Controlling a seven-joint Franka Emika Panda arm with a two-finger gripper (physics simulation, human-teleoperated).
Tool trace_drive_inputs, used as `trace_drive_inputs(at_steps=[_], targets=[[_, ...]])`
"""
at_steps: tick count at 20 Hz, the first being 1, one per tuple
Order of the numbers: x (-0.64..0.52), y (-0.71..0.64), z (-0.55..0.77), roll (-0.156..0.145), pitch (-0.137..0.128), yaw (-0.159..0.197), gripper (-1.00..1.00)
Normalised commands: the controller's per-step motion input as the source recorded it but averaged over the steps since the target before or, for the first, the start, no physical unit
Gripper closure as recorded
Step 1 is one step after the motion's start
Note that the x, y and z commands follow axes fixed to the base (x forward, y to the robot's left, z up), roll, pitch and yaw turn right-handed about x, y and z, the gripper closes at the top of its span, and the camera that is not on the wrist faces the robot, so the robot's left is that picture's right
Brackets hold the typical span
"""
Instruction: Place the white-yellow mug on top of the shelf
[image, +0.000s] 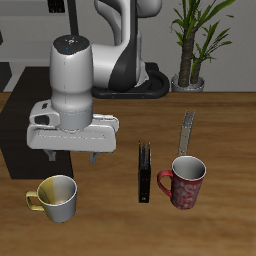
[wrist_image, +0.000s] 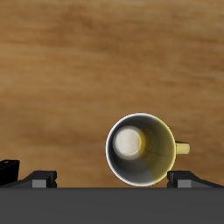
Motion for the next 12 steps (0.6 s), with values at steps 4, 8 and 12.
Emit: trace_drive_inputs(at_steps=[4, 8, 12], targets=[[0.10, -0.01, -0.35, -0.004, 0.041, -0.009, -1.00], [0.07, -0.03, -0.31, -0.017, 0.035, -0.002, -1.00], [0.07, -0.01, -0.29, -0.017, 0.043, -0.009, -1.00]])
